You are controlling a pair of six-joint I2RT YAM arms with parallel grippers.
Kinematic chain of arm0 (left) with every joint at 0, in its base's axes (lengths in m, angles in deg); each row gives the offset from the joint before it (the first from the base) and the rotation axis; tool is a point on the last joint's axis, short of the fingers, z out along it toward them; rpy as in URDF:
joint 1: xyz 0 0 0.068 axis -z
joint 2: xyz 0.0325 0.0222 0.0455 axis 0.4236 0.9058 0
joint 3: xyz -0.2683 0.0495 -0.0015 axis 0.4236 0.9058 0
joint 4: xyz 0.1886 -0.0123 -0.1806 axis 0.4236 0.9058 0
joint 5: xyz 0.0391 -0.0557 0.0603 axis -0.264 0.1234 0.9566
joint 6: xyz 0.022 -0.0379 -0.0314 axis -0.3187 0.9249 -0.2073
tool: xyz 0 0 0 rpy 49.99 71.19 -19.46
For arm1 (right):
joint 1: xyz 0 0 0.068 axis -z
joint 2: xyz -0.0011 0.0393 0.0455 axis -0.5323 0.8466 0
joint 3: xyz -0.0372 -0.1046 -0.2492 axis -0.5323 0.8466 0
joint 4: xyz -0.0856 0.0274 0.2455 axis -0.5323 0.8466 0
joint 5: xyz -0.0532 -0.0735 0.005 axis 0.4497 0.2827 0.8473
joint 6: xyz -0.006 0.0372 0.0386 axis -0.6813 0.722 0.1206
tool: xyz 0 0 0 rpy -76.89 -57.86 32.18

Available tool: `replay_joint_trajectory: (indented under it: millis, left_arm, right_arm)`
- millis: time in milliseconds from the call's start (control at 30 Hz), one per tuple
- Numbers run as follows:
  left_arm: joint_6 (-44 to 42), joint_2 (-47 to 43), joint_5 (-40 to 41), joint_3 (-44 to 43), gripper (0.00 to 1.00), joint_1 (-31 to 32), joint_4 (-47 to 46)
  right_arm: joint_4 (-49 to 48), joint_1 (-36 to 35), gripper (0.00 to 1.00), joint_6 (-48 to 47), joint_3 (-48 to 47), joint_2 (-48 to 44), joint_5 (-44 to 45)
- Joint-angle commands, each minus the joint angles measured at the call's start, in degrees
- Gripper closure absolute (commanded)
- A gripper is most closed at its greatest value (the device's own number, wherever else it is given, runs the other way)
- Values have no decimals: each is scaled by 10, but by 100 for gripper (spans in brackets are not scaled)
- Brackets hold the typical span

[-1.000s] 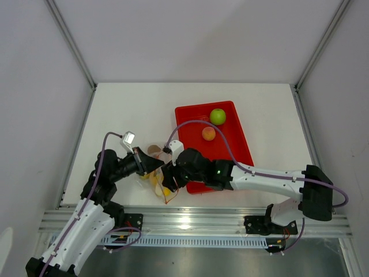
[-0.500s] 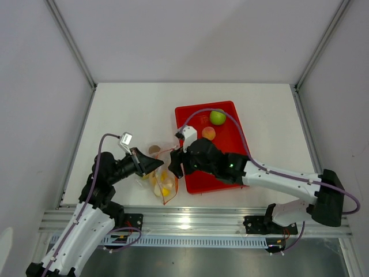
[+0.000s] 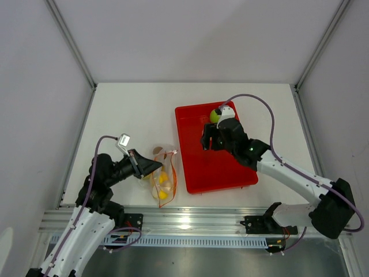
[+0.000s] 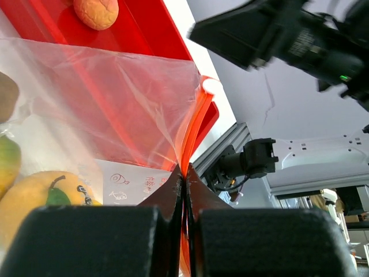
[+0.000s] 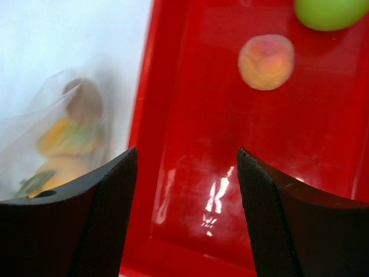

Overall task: Place the food in the zip-top bag and seal the zipper
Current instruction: Place the fake fruit in the zipper food storage bag, then pick up the fake fruit from the bin.

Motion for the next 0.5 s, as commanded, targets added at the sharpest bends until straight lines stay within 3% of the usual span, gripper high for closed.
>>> replay_joint_trajectory:
  millis: [0,100,133,467]
  left_arm:
    - [9,-7,-6,-41,99,4,-1]
    - [8,-11,-2,-46,99,4,7]
    - [7,-11,-1,-49,100,4,9]
    - [2,-14,3,-46,99,4,21]
  right_arm:
    - [-19,35,29,-10,-9,41,13]
    - [-40,61,26,-23,-23,88,19]
    - [-49,66,20,-25,-24,98,15]
    - [-98,109,19,-39,-86,239,-7]
